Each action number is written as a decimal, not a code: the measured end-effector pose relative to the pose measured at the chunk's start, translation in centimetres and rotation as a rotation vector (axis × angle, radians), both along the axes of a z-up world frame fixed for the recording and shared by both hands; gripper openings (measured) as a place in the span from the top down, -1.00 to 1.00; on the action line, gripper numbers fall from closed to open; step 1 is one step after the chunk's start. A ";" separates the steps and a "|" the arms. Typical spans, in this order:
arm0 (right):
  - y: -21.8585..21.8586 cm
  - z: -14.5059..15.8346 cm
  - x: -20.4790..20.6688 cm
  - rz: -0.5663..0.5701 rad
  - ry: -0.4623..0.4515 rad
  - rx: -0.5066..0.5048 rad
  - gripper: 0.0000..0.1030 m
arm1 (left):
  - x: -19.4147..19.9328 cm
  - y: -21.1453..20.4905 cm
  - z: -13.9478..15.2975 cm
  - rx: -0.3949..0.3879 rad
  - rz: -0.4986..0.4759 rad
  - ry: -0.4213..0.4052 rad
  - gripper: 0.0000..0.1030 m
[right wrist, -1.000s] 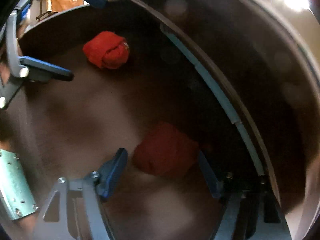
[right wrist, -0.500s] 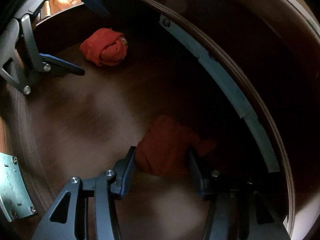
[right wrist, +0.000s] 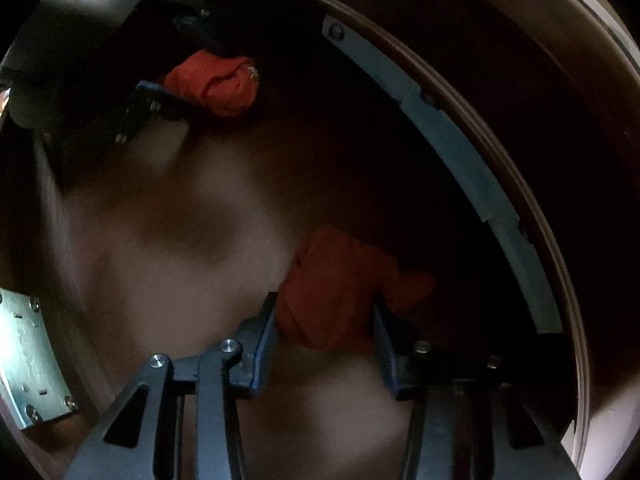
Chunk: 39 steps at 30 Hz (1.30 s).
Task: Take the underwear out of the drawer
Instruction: 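Grasp the red sock with the left tool while the right tool grasps the dark red sock, then lift the red and dark red socks up out of the drawer with both tools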
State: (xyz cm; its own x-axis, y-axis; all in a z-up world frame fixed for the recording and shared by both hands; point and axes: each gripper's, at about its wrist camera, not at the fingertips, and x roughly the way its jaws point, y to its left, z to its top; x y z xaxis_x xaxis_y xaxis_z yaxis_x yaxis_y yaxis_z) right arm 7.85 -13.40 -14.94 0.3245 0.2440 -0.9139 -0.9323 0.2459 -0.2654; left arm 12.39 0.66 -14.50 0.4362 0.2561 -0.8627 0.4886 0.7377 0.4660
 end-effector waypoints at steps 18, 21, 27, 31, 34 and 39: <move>-3.2 3.1 0.7 -0.124 0.106 0.091 0.16 | -1.6 1.3 1.4 -0.196 0.051 -0.038 0.49; -3.7 3.8 0.5 -0.149 0.105 0.128 0.16 | -1.8 1.7 2.1 -0.221 0.068 -0.052 0.49; -4.7 5.3 0.0 -0.175 0.129 0.198 0.16 | -2.2 3.3 3.1 -0.298 0.105 -0.088 0.49; -6.0 5.9 0.5 -0.184 0.130 0.268 0.16 | -2.5 4.1 3.7 -0.342 0.133 -0.128 0.49; -6.7 5.9 0.5 -0.178 0.142 0.307 0.16 | -3.2 4.6 4.5 -0.373 0.152 -0.151 0.49; -6.8 6.2 0.5 -0.154 0.111 0.329 0.16 | -4.9 5.3 5.3 -0.382 0.168 -0.201 0.49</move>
State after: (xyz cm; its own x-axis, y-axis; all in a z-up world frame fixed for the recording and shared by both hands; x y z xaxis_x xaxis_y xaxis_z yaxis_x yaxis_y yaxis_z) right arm 8.31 -20.16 -8.73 0.2839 0.4864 -0.8263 -0.8962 0.4409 -0.0483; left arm 7.44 5.92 -9.24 0.5839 0.0177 -0.8116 0.2755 0.9361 0.2186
